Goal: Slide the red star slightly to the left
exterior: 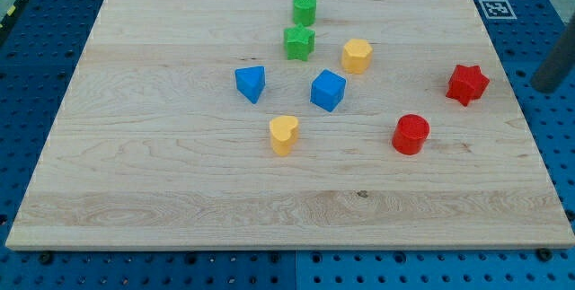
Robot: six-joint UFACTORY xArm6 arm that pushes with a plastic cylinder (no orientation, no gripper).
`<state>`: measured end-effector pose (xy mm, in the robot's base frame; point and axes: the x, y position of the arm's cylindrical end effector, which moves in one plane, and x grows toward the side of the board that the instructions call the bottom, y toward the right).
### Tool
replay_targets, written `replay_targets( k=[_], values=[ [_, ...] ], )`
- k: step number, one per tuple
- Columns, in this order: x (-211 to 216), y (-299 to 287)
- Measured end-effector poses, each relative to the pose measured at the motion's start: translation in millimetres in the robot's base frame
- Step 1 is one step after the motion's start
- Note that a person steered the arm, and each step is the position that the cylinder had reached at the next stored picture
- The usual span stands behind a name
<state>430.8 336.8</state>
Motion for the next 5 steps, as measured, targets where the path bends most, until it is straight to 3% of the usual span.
replay_targets(
  k=[5],
  values=[
    [-7.6, -100.5]
  ],
)
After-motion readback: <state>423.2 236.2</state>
